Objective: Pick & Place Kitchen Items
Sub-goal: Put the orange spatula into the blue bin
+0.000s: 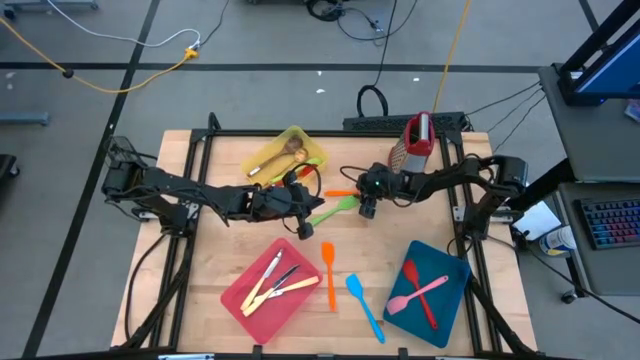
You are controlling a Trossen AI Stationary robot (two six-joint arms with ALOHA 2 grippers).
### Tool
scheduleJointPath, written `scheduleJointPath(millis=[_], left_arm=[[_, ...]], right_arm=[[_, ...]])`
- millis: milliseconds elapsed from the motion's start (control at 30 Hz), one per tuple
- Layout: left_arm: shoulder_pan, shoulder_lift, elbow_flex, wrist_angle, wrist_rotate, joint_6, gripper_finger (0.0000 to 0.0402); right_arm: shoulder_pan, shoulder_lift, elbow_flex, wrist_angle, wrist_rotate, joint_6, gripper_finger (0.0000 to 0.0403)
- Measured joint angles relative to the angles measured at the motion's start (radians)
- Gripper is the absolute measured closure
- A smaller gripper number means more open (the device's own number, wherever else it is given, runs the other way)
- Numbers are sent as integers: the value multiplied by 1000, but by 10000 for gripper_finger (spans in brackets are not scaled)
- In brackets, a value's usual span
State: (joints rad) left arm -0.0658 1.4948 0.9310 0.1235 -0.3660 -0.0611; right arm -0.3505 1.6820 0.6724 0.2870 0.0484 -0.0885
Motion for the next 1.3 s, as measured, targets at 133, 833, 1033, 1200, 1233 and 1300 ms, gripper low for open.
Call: scheduleJointPath(millis=[133,833,1033,1200,1233,1300], left_arm=[[-2,0,0,-4,0,0,376],[-2,0,0,-24,0,-27,376],[-2,0,0,-24,0,-27,376],[-2,0,0,-25,0,-27,376],[-2,0,0,-25,0,-27,376],[-2,0,0,-24,0,-30,376]], right_arm=[[-4,7,2,-14,1,-25,247],[35,-9,0,-10,3,-80,402],[82,-84,-4,-51,3,-52,402],[118,-154,-3,-89,3,-46,402],[124,-162,-3,-86,3,-44,402],[131,-168,0,-75,4,-53,402]])
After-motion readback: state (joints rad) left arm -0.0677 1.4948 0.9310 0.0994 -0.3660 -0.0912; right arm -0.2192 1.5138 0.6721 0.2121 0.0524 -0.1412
